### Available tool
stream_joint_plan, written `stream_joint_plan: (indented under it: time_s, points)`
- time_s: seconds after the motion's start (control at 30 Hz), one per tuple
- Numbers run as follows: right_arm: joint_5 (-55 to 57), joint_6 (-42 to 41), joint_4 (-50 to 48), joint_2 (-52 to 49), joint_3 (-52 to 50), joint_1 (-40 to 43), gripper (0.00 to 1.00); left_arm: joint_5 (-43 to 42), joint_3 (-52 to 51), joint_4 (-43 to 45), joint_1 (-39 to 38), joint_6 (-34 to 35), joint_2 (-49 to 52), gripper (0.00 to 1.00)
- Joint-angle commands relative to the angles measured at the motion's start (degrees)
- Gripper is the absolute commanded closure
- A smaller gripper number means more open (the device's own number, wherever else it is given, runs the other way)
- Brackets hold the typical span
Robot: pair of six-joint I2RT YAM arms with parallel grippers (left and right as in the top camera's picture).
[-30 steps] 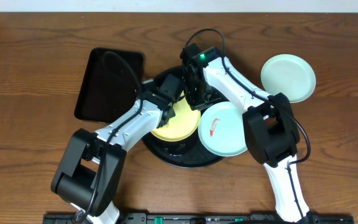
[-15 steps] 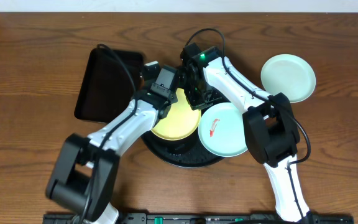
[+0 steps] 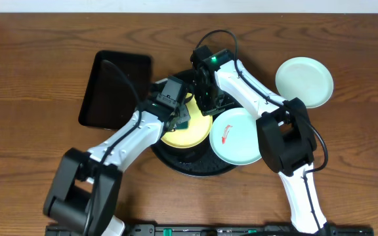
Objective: Clean dirty plates on tray and stack at the side
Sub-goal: 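Keep rubbing the sponge over the yellow plate center with left gripper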
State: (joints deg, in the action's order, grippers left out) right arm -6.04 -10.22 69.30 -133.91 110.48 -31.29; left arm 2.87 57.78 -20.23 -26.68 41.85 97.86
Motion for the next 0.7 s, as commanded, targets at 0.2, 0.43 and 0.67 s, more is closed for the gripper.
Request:
stream_joint_plan:
  time_s: [0.2,0.43,0.67]
  points:
    - [3.0,0.6,0.6,-0.3,0.3,0.5,0.99,1.4,-0.6,-2.4,0.2,0.2,5.9,0.93]
    - [3.0,0.7,0.6,-0.3,0.3,0.5,0.99,15.1,-0.2,-8.1,0.3,0.2,5.0,0.93]
    - [3.0,0.7,0.8,-0.3,0.3,0.5,0.99,21.8,1.4,-9.3,0.3,0.2,1.1,0.93]
